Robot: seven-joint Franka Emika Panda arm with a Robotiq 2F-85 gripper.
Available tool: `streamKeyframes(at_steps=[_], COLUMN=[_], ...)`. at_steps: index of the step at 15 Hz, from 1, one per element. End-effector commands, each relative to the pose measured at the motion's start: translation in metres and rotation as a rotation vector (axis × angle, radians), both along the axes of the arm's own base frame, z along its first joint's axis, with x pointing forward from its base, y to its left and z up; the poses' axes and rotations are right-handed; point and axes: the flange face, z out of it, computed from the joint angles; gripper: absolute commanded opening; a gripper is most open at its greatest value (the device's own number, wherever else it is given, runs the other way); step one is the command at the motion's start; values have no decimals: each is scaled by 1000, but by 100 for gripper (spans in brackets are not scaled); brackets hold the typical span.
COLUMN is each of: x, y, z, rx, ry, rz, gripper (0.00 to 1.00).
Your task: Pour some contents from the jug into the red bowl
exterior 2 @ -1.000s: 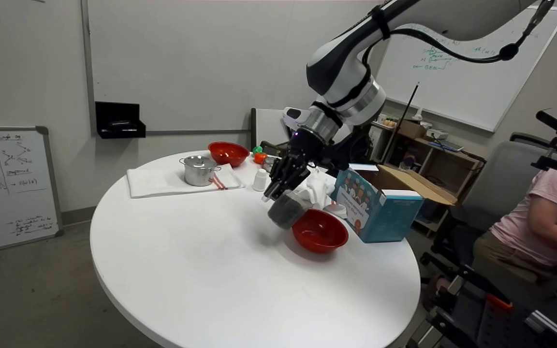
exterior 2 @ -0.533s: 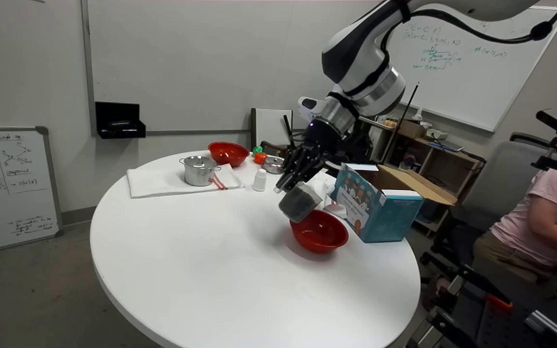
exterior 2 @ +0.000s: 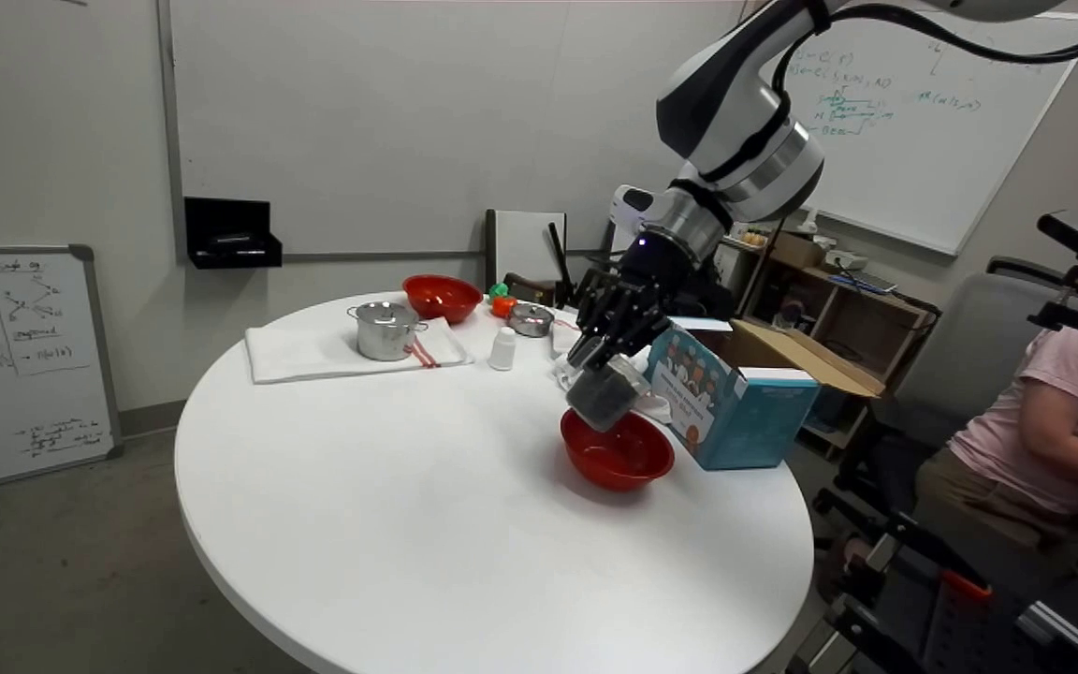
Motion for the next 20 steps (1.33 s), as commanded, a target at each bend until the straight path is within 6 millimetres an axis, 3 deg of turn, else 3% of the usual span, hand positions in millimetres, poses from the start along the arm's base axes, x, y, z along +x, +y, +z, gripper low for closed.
streamKeyframes(at_steps=[1,7,18,19,20], x=[-9,-19,-36,-37,-38], y=[-16,-32,-29,-31,-31], z=[4,2,6,-1,-1], rx=[71,187,375,344,352], ry=[-41,-59,2,-6,0], rz=[49,118,247,229,231], gripper=[6,6,6,24,24])
